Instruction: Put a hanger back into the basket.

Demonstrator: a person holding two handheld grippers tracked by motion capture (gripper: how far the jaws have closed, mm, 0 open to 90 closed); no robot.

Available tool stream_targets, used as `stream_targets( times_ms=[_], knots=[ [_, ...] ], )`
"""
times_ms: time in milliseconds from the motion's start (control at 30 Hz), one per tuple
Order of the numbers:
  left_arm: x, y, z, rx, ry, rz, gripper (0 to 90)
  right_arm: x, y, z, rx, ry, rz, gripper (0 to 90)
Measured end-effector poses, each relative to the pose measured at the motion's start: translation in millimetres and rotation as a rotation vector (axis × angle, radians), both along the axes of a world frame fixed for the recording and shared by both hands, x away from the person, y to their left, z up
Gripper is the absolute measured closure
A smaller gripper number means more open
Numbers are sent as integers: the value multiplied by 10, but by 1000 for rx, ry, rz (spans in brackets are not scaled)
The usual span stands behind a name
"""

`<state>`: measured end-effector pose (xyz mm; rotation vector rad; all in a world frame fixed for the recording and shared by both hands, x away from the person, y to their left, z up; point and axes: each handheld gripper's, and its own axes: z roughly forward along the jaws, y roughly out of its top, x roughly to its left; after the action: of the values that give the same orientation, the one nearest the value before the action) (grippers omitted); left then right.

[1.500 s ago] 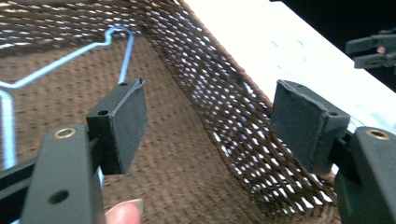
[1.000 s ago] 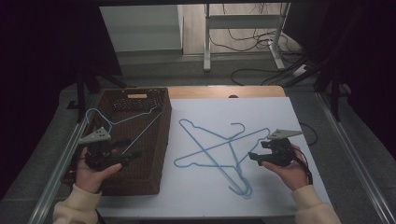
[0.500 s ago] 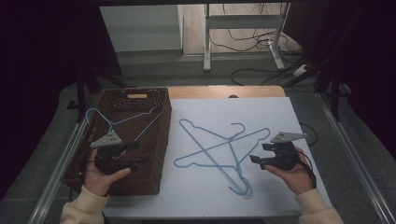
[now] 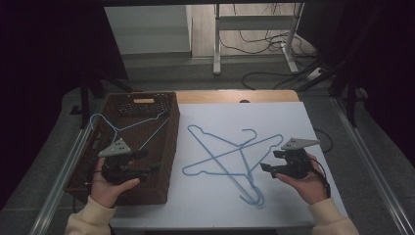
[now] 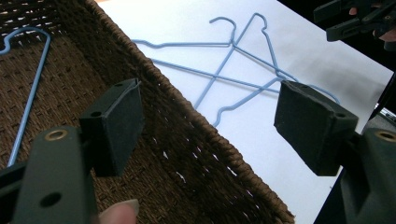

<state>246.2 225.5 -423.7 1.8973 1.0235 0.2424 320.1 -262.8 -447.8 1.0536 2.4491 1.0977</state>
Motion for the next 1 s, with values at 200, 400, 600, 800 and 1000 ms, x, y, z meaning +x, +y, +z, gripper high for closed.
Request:
stream_targets(
  times_ms=[200,400,600,800,1000],
  knots=[
    [13,-26,-46,7,13,-4,242,28,45,-39,-20,14,2,281],
    [8,-46,-50,2,22,-12,241,52,63,-70,-37,24,-24,288],
    [2,-58,-45,3,23,-16,240,89,123,-87,-50,43,-50,347],
    [0,-71,-56,3,28,-19,240,75,266,-103,-59,93,-31,587],
    [-27,-87,-58,0,28,-21,240,-94,476,-162,-125,150,59,789]
  ],
)
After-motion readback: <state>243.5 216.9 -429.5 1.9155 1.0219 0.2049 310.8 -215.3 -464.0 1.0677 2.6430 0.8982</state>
